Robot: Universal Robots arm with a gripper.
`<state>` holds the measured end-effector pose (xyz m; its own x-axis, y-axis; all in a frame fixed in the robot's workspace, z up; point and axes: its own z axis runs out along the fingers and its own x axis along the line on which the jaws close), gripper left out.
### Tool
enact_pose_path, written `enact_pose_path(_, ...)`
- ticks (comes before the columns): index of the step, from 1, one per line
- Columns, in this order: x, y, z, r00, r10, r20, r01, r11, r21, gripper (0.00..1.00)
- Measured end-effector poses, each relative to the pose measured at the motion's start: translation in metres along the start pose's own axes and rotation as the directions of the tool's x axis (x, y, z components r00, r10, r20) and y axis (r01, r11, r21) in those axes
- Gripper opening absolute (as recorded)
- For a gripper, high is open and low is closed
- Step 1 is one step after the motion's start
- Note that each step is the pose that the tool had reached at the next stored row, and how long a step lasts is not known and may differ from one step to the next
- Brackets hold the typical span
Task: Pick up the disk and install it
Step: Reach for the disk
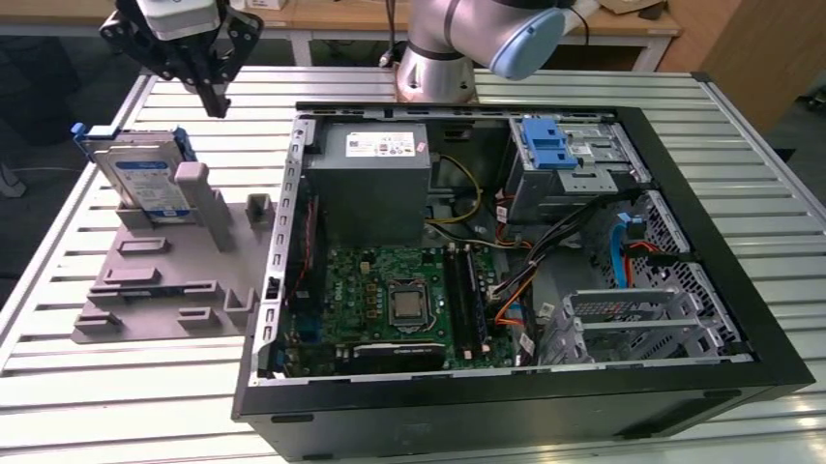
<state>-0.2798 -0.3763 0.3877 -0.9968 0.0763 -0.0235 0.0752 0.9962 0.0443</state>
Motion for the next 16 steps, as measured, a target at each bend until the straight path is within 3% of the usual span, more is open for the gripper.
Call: enact_pose_path(16,0.013,-0.0007,0.0003,1.0,0.0,0.0,0.0,1.0,0.0,0.11)
